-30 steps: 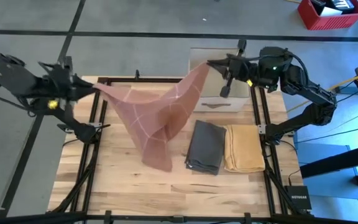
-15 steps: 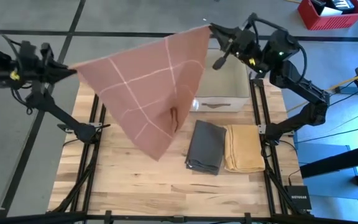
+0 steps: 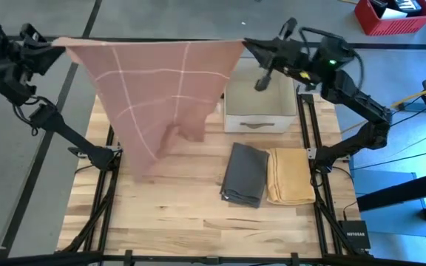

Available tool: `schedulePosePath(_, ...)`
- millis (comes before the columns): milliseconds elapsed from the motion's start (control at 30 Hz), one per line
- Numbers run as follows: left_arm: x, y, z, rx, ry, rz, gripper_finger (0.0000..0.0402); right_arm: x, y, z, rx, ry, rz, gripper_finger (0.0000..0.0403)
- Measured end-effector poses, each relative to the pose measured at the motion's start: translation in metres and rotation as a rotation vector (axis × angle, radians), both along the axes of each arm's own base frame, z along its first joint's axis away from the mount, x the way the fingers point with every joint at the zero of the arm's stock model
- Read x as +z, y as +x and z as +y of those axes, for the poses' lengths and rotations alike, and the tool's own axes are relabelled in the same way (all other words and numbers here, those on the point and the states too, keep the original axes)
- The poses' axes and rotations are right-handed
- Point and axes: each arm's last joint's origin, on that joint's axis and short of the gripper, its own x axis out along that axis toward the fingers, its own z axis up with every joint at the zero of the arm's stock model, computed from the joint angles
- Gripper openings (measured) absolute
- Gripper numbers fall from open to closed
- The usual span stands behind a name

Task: Fold towel
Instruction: Fold the brown towel

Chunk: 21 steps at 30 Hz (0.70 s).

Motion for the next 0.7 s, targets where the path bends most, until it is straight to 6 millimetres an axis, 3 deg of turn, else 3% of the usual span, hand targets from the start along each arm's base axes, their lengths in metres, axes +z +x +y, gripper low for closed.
schedulePosePath(367,-0.02,0.041,-0.026,-0.074,-0.053,0.229,0.0,0.011,-0.044,0.046,0.141,0.118,0.015,0.0003)
schedulePosePath(567,-0.034,0.062,-0.042,-0.22,-0.094,0.4,0.0,0.005,-0.046,0.061,0.219,0.172,0.093,0.0003)
schedulePosePath(700,-0.044,0.065,-0.044,-0.194,-0.097,0.504,0.0,0.0,-0.041,0.06,0.166,0.171,0.133,0.0003)
